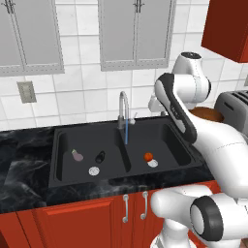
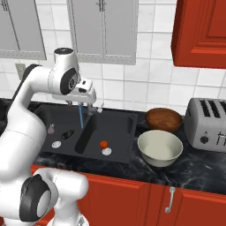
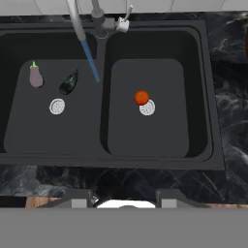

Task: Pick the eggplants from the sink and place them in one bowl. Place the apple in the other bowl. Then turn off the sink faucet.

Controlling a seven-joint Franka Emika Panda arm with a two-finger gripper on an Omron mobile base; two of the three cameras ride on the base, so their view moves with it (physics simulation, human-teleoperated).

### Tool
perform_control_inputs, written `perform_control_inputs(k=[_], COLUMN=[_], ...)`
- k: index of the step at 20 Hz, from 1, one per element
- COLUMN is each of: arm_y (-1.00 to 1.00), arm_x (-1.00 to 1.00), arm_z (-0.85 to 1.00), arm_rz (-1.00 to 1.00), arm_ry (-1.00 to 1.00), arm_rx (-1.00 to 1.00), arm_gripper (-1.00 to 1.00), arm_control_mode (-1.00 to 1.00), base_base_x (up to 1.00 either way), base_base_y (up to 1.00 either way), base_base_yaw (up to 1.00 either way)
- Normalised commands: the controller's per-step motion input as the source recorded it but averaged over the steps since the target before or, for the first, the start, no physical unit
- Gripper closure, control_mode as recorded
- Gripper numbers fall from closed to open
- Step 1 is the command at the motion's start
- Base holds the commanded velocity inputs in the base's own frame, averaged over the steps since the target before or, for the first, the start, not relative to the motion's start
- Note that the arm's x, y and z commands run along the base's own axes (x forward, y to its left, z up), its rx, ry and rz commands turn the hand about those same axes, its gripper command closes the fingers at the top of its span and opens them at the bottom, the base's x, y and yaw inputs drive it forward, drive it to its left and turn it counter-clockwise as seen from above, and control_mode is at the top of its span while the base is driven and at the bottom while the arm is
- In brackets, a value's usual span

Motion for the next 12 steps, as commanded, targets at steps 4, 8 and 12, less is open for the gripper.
perform_control_inputs(k=[4, 8, 12], arm_y=[0.00, 0.00, 0.00], arm_x=[0.00, 0.00, 0.00], arm_z=[-0.13, -0.28, -0.30], arm_rz=[0.00, 0.00, 0.00], arm_ry=[0.00, 0.01, 0.02], arm_rx=[0.00, 0.00, 0.00], arm_gripper=[-1.00, -1.00, -1.00], arm_control_mode=[-1.00, -1.00, -1.00], base_base_x=[0.00, 0.00, 0.00], base_base_y=[0.00, 0.00, 0.00], base_base_yaw=[0.00, 0.00, 0.00])
